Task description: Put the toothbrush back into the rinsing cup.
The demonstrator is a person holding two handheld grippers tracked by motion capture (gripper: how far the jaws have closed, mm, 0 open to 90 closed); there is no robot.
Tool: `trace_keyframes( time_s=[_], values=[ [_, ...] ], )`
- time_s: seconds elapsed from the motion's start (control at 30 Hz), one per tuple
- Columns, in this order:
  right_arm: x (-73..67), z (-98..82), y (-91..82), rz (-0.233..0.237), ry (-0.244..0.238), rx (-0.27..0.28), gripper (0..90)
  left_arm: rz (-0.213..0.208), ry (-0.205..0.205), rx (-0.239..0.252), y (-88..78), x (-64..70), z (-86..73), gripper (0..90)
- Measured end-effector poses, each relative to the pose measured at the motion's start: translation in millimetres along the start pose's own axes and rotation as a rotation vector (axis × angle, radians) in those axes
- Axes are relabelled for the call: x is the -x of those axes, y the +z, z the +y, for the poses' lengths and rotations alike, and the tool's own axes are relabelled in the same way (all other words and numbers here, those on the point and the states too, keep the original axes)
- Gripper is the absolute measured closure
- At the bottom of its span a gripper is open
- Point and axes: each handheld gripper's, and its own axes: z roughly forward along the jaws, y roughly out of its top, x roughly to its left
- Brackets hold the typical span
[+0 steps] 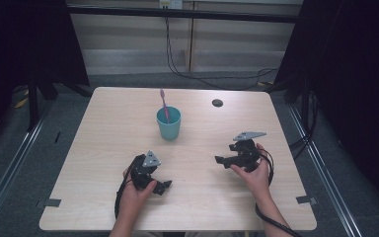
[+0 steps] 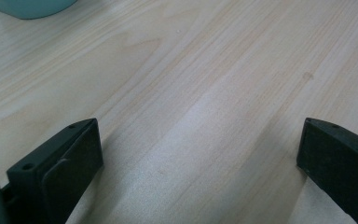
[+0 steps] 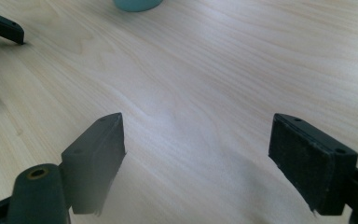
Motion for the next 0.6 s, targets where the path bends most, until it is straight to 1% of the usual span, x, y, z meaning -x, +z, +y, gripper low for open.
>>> trace_keyframes(
  time_s=[0.2, 0.3, 0.4, 0.5, 0.6],
  values=[
    [0.8, -7.0, -2.9, -0.010, -0.003, -0.014, 17.8, 0.002, -0.001, 0.000, 0.0, 0.2, 0.1, 0.0],
    [-1.2, -9.4, -3.0, -0.029, -0.026, -0.033, 17.7, 0.002, -0.002, 0.000, 0.0, 0.3, 0.1, 0.0],
    [-2.2, -12.0, -3.1, -0.032, -0.030, -0.037, 17.8, 0.003, -0.002, -0.001, 0.0, 0.3, 0.1, 0.0],
    [-3.2, -13.9, -2.3, -0.047, -0.050, -0.053, 17.7, 0.003, -0.002, -0.001, 0.0, 0.3, 0.1, 0.0],
    [-3.4, -15.7, -1.2, -0.054, -0.058, -0.059, 17.7, 0.003, -0.003, 0.000, 0.1, 0.3, 0.1, 0.0]
  ],
)
